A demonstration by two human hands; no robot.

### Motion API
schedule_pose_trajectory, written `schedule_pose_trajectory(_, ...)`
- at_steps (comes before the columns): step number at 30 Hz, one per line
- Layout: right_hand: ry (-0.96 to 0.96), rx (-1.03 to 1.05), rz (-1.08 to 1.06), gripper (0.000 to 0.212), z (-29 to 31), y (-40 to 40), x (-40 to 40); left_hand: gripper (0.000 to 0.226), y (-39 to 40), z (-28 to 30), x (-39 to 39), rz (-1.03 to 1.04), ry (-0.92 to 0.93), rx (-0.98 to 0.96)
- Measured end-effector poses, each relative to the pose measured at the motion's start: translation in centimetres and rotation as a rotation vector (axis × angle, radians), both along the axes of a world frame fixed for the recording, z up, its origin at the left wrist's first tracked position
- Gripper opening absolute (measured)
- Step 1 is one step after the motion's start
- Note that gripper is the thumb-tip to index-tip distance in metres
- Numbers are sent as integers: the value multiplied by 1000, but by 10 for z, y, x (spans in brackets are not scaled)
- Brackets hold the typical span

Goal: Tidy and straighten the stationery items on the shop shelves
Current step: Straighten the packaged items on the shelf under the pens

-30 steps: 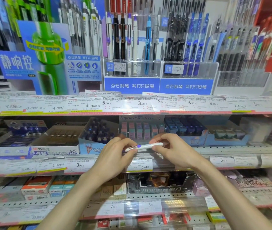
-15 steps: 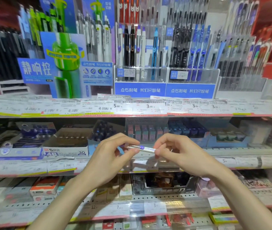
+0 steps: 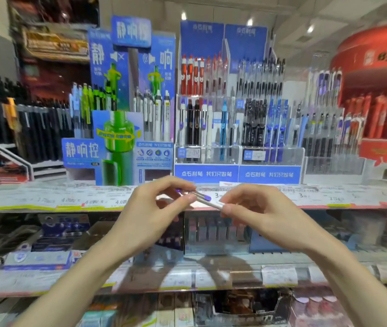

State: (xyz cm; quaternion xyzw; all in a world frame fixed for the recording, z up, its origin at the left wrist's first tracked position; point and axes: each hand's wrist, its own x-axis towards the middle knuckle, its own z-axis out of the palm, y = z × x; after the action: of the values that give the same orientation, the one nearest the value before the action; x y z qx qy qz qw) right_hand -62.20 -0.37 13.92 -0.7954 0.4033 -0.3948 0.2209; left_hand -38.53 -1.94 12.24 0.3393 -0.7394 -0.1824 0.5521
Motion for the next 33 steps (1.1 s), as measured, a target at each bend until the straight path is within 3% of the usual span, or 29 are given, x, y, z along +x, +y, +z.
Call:
schedule_pose_trajectory(6, -14, -109, -49, 4, 32, -19, 14, 8, -19, 34, -4, 51, -97, -92)
schedule_pose_trajectory(11, 11, -157, -100, 4, 40, -33, 17, 10, -24, 43, -6, 150, -229, -320)
schedule_pose_trajectory(18, 1, -285, -251, 11, 53, -49, 5, 23, -49, 50, 4, 441, -388, -589)
schedule_pose_trajectory(24, -223, -401, -313, 17, 77, -70, 23, 33, -67, 54, -4, 557, -601, -555)
schedule_pose_trajectory(33, -422, -536, -434, 23, 95, -98, 49, 31, -74, 54, -10, 544, -599, -510)
